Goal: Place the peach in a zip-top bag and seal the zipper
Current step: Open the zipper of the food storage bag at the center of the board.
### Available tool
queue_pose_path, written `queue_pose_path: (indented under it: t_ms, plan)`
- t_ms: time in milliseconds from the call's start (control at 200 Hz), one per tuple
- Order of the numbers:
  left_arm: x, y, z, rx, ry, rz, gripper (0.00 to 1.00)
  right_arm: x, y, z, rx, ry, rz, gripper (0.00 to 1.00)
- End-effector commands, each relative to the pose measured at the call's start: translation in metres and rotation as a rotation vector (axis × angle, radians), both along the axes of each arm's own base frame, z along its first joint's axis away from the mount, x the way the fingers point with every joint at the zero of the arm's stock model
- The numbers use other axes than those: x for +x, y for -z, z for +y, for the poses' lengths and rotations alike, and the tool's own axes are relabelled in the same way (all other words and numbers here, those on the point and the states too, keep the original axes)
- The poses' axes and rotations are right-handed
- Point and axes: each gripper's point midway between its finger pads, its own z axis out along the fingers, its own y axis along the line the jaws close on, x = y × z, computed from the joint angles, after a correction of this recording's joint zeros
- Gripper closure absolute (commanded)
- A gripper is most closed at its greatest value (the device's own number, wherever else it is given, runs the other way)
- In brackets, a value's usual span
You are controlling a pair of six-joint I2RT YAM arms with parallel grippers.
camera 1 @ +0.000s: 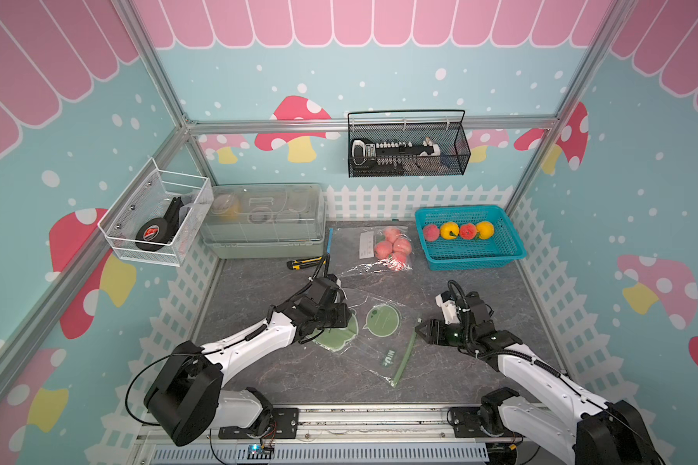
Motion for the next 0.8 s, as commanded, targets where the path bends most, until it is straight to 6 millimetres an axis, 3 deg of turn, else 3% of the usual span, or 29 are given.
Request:
queue_pose_path:
  t_ms: [0,250,795]
  plan:
    - [0.005,0.007,-0.008,-0.045,-0.030,-0.007,0.68,0.004,0.001,0.011,0.066,0.010,0.019,0.41]
    - [0.001,0.035,-0.003,-0.001,-0.050,0.045,0.74,0.008,0.013,0.019,0.090,0.011,0.058,0.53]
    - [-0.008,0.060,0.006,0.054,-0.066,0.096,0.77,0.017,0.029,0.027,0.095,0.007,0.099,0.56]
